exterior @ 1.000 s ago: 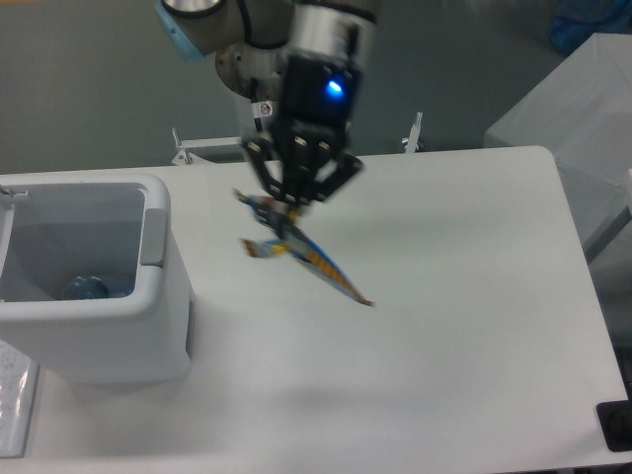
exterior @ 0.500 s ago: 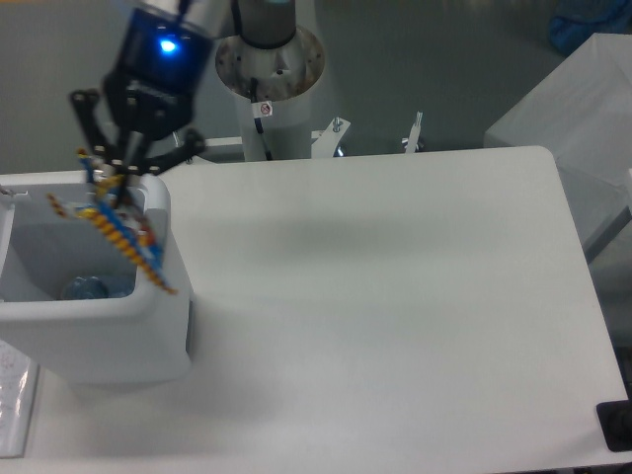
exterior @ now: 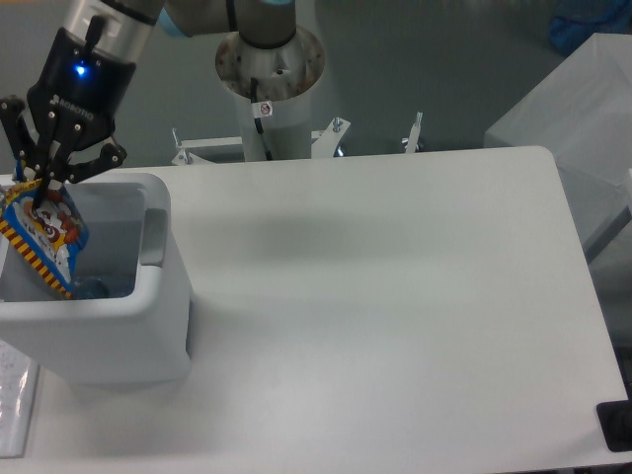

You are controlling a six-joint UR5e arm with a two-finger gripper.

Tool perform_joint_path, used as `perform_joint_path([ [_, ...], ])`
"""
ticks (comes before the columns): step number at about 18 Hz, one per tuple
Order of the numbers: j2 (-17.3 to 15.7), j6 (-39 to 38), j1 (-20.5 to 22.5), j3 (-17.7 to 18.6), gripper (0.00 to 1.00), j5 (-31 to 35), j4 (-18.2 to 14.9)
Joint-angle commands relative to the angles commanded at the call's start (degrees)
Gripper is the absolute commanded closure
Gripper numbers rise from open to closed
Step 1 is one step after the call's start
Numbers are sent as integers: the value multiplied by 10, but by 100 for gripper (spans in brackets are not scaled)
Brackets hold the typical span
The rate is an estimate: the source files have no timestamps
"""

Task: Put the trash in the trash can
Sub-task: 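Lower the wrapper into the bin and open the gripper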

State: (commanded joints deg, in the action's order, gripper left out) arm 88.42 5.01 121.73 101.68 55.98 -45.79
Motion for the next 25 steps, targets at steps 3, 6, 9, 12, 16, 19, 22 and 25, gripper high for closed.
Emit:
perform_joint_path([
  [3, 6, 13, -1, 15, 100, 27, 0],
  [6, 11, 28, -2, 19, 100, 31, -1],
  [9, 14, 29, -2, 19, 100, 38, -1],
  [12, 14, 40, -4, 19, 100, 54, -8],
  [16, 19, 46, -17, 20, 100, 59, -9],
  [19, 22, 52, -25, 20, 100, 69, -27],
  [22, 18, 60, -33, 20, 100, 76, -42],
  [25, 15, 60, -33, 16, 59, 77, -40],
])
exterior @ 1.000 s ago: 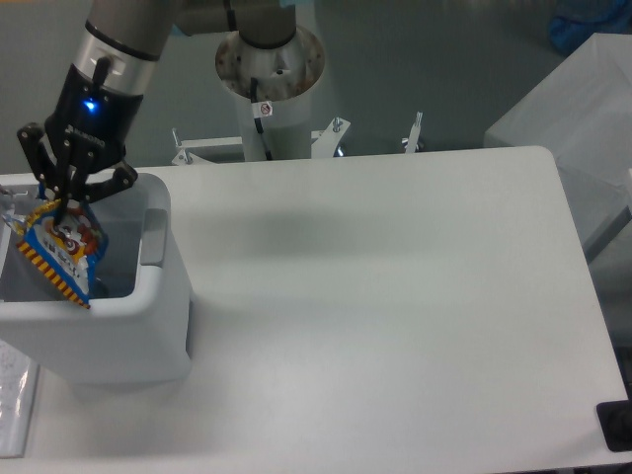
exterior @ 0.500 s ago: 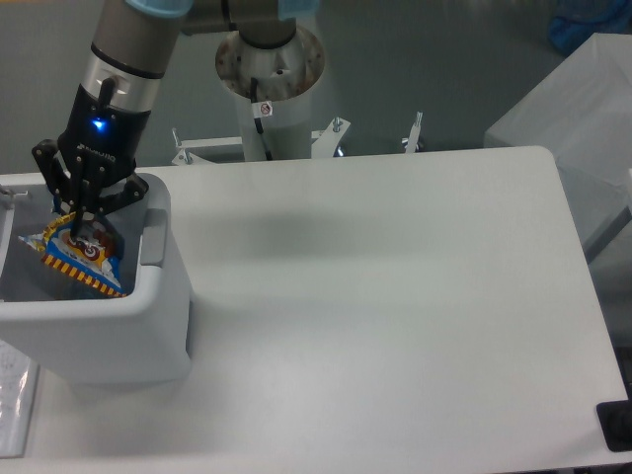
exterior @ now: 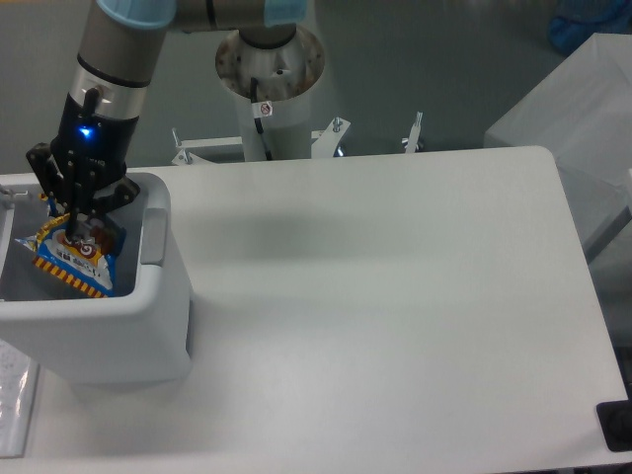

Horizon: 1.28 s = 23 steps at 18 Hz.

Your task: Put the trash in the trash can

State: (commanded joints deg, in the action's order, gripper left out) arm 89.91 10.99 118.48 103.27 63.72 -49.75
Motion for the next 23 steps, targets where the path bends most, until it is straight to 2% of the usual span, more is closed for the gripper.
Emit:
perform_joint_path([
  [1, 0, 2, 0, -3, 33, 2, 4],
  [2, 2, 1, 0, -7, 0, 10, 6],
  [12, -8, -4, 25, -47, 0, 22, 4],
  [16, -21, 7, 113, -73, 0, 24, 9],
  [21, -21, 140, 245, -55, 0, 25, 11],
  [23, -20, 199, 269, -53, 0, 66, 11],
])
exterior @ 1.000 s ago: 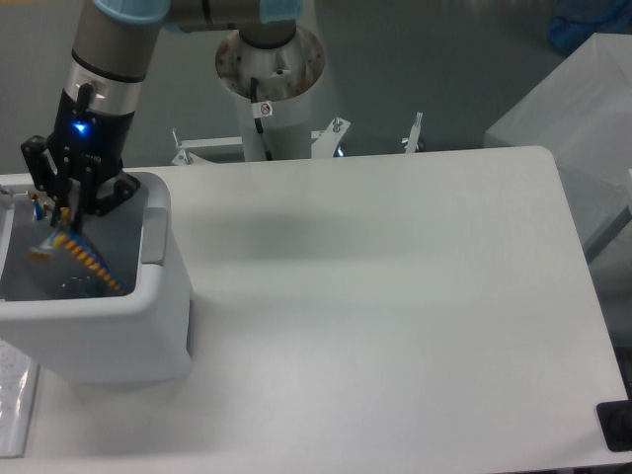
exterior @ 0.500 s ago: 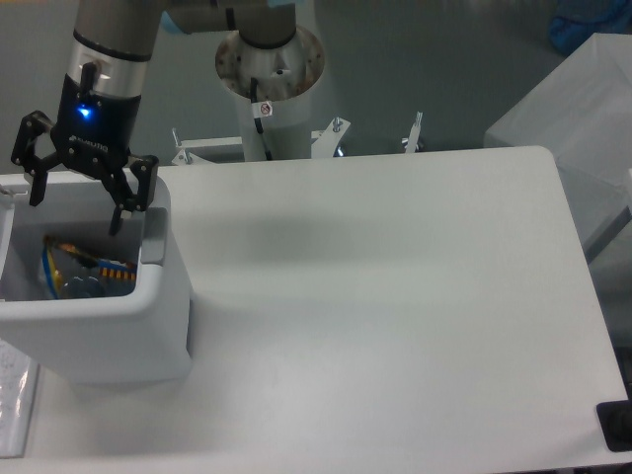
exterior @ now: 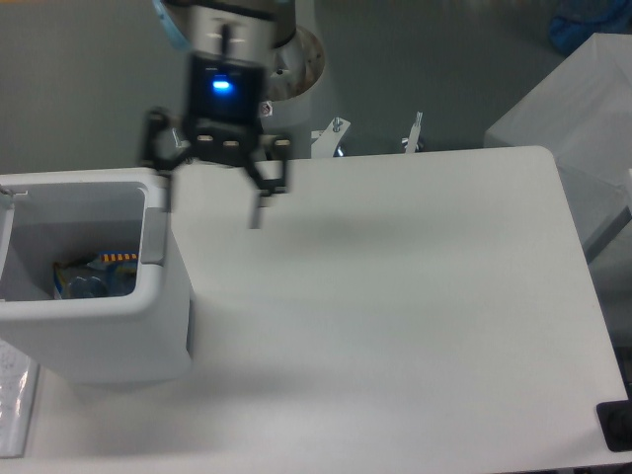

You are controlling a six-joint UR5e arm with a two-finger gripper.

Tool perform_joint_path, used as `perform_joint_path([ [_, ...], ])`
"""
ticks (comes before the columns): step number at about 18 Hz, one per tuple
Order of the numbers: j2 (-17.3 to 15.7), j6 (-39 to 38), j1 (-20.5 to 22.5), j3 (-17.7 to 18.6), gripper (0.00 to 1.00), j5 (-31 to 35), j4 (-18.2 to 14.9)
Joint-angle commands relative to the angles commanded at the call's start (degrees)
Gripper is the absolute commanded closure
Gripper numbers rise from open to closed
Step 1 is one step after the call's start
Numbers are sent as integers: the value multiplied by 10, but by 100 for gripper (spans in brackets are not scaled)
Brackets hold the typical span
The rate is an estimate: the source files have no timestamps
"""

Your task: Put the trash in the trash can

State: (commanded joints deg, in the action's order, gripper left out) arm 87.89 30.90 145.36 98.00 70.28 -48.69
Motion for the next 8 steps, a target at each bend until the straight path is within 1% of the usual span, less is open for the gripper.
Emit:
perform_joint_path([
  [2, -1, 76, 4, 7, 0, 89, -2],
  [3, -2, 111, 5, 6, 0, 120, -10],
  [4, -3, 142, 4, 9, 0, 138, -13],
  [6, -15, 190, 4, 14, 0, 150, -33],
  [8, -20, 206, 4, 15, 0, 159, -52],
])
